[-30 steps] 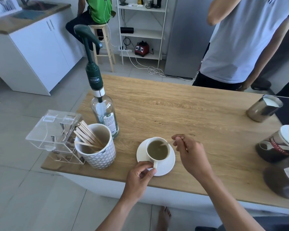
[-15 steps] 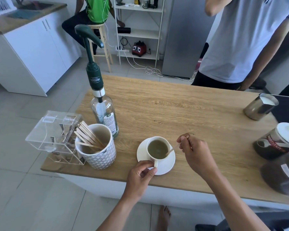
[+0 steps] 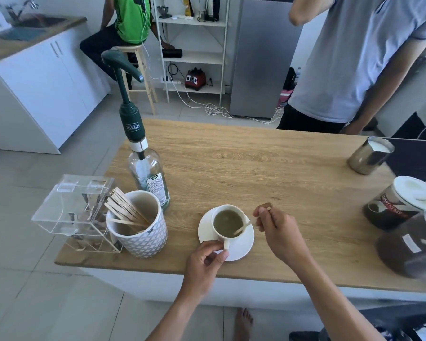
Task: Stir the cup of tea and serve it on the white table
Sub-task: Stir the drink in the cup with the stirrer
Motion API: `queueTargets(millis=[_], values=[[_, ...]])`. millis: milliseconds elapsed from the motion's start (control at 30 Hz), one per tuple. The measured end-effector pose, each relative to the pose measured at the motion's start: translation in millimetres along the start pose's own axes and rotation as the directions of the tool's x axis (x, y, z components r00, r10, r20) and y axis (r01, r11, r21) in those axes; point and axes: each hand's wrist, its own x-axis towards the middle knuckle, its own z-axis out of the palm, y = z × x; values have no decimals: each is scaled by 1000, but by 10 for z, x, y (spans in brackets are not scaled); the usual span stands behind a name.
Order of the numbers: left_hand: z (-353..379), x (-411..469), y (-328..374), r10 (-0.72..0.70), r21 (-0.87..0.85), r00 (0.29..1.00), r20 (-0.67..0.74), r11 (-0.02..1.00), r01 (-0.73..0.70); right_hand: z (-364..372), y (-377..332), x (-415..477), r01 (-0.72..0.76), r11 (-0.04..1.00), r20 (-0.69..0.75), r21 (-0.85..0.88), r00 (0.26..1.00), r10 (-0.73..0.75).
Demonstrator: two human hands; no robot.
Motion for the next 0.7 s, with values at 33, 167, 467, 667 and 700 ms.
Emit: queueTargets(millis=[33, 167, 467, 667, 700], values=[[-1, 4, -4, -4, 0, 1000, 0, 1000, 4, -31, 13, 6, -13, 1000, -12, -7, 1000, 13], [-4, 9, -11, 4, 4, 1000, -1, 1000, -4, -6, -35, 16, -54, 998, 3, 39, 999, 54], [3, -3, 14, 36, 7, 999, -3, 999, -36, 139, -187, 54, 16, 1000, -75, 2, 997, -16], [-3, -1, 3, 40, 15, 999, 5, 999, -40, 92, -188, -75, -32, 999, -43, -29, 999, 31], [-6, 3, 6, 40, 18, 999, 4, 999, -40, 59, -181, -63, -33, 998, -74, -50, 997, 29]])
